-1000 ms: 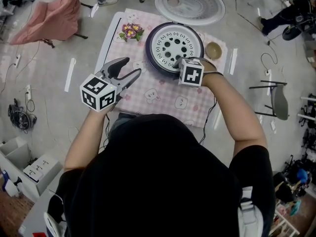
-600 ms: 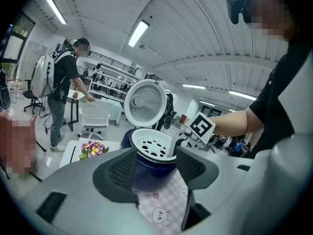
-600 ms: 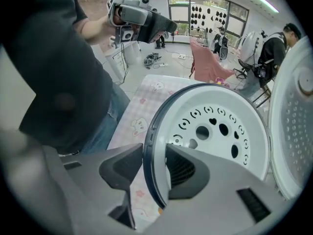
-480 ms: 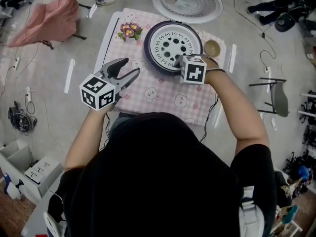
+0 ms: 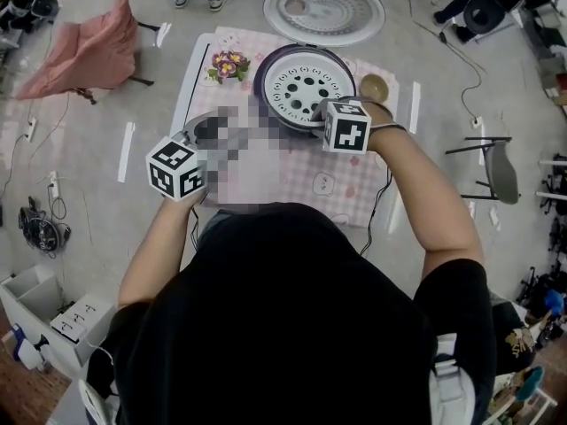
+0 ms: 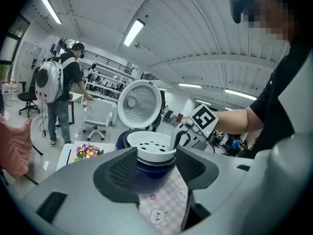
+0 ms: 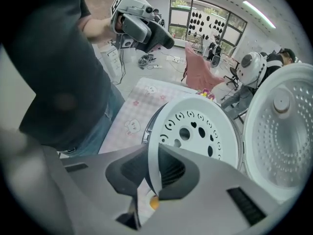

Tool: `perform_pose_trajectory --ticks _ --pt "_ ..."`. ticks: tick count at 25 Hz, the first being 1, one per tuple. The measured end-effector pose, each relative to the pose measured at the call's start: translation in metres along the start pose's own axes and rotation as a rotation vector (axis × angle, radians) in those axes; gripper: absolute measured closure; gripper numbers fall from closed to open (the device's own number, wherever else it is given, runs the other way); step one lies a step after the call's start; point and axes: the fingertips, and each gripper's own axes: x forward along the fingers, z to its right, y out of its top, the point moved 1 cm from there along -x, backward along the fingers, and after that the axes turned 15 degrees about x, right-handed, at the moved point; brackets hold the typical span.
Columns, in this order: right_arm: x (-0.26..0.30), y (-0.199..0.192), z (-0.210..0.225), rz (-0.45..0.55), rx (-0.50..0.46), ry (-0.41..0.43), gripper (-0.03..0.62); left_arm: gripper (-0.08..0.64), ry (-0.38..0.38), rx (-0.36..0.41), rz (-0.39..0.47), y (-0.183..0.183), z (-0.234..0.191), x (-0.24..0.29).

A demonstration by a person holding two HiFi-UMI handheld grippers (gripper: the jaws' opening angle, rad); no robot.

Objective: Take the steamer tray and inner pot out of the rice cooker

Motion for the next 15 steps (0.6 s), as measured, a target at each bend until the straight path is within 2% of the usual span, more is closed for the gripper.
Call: perform_pose_trajectory --ticks 15 --pt "-0.018 0.003 0.003 0.008 0.000 -0.098 0.552 0.301 -0.043 0.038 0.004 0.011 0.004 0.001"
